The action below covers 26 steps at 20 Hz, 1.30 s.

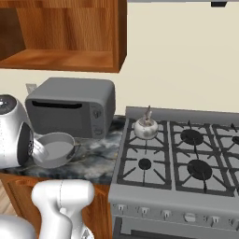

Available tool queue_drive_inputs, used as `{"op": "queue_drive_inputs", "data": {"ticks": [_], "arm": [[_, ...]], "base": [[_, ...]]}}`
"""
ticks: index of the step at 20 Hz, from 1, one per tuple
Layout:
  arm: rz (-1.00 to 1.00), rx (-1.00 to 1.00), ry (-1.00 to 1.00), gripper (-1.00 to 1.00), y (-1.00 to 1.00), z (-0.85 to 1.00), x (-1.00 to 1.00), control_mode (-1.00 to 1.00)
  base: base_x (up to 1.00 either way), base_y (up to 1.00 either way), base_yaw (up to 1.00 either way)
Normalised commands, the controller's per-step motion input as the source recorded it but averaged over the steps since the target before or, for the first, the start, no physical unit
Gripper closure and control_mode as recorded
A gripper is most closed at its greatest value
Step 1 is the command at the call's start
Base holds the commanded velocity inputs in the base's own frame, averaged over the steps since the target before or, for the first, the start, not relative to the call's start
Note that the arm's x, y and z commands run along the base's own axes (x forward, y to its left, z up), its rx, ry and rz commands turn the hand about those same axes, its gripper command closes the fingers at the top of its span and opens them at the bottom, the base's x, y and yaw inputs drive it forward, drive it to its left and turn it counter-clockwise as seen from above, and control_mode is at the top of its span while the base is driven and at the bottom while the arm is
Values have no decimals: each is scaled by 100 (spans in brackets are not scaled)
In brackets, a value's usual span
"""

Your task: Pick the kettle from the cabinet and place it on a stove burner. Then pick the pot from the counter and place it on another stove burner. Finally, turn both burners on.

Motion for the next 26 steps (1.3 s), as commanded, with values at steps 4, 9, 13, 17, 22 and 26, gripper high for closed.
{"op": "queue_drive_inputs", "data": {"ticks": [4,9,13,17,22,26], "arm": [[-3,-3,5,-100,0,-25,15,-100],[-4,-3,4,-100,2,-21,18,-100],[-5,-3,5,-100,5,-21,23,-100],[-5,-4,2,-100,9,-20,22,-100],[-4,-3,1,-100,8,-21,25,-100],[-3,-2,0,-100,12,-22,29,-100]], "base": [[0,0,0],[0,0,0],[0,0,0],[0,0,0],[0,0,0],[0,0,0]]}}
